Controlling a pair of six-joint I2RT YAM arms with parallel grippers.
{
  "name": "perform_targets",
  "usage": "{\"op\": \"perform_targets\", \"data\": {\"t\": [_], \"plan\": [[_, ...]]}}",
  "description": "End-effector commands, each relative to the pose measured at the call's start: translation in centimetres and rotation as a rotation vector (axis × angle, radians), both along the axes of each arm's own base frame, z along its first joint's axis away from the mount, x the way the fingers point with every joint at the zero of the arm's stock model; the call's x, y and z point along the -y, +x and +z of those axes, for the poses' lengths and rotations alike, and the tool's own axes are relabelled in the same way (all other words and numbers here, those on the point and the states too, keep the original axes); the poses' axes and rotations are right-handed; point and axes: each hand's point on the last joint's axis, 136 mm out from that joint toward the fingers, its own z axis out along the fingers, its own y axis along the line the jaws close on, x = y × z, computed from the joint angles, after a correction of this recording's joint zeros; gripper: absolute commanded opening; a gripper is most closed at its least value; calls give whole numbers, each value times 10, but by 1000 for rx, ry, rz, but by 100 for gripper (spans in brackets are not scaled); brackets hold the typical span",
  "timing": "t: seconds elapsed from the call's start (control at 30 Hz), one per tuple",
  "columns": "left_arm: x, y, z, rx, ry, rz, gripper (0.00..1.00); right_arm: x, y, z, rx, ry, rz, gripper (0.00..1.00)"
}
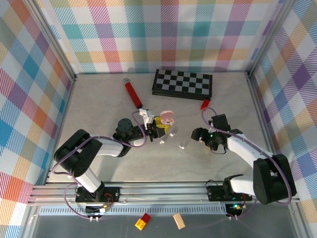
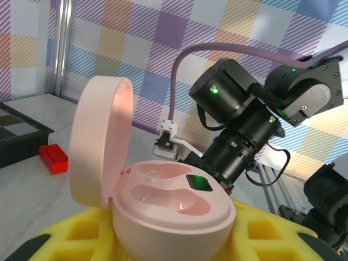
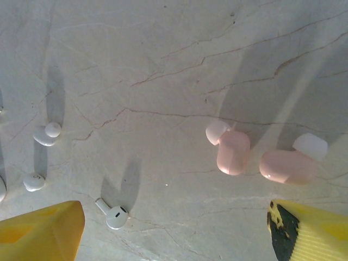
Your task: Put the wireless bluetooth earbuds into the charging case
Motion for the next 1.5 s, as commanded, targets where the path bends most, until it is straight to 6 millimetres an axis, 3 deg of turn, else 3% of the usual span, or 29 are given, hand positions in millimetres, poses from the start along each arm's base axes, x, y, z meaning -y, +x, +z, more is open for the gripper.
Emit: {"op": "perform_targets", "data": {"t": [0.0,0.43,0.63,0.93,1.47], "plan": [[-4,-6,16,54,-32,-20,35,-2,23,19,82,-14,15,87],[-5,-4,14,61,-28,-7,35,-7,52,7,68,-61,59,88],[-12,6,4,32,-14,21,35,-5,45,-9,24,-76,75,88],[-26,17,3,34,-10,71,35,-18,27,-15,-22,-27,156,88],[-38,24,3,33,-11,123,35,-54,-9,-1,-32,3,276,87]]}}
